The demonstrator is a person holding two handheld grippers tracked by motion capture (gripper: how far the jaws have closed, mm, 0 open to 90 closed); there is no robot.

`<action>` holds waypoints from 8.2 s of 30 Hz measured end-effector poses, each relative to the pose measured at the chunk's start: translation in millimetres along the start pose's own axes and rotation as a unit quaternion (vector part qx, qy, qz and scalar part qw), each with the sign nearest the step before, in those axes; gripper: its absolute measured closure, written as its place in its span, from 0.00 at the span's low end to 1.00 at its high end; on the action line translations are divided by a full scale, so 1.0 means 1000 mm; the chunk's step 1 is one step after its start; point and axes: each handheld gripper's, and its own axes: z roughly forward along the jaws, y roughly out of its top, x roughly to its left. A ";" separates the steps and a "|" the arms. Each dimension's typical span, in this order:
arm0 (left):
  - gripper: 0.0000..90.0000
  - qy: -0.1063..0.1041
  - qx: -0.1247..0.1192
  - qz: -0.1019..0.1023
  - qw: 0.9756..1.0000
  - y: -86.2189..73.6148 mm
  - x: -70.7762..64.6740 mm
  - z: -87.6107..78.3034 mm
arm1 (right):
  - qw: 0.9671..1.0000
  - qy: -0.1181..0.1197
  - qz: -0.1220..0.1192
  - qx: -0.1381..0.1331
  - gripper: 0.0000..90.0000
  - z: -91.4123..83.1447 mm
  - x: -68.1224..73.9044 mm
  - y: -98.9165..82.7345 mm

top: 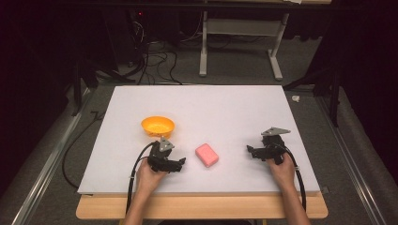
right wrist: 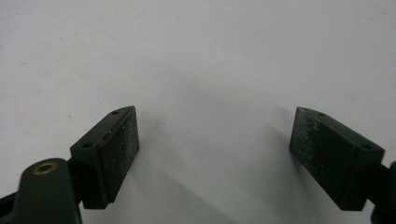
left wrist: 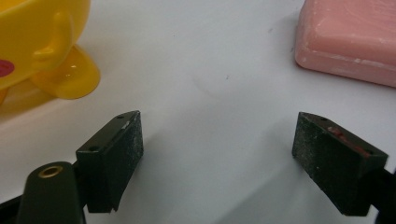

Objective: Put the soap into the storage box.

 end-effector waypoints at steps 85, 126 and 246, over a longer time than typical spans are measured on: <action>0.01 -0.085 -0.008 0.050 0.995 0.052 -0.067 0.041 | 1.000 0.000 -0.001 0.000 0.18 0.000 0.000 0.000; 0.15 -0.073 -0.021 0.068 0.995 0.047 -0.069 0.024 | 1.000 -0.001 -0.001 0.000 0.18 0.000 0.000 0.000; 0.15 0.107 -0.038 -0.130 0.985 0.072 0.073 -0.044 | 1.000 -0.001 -0.002 0.000 0.18 0.000 0.000 0.000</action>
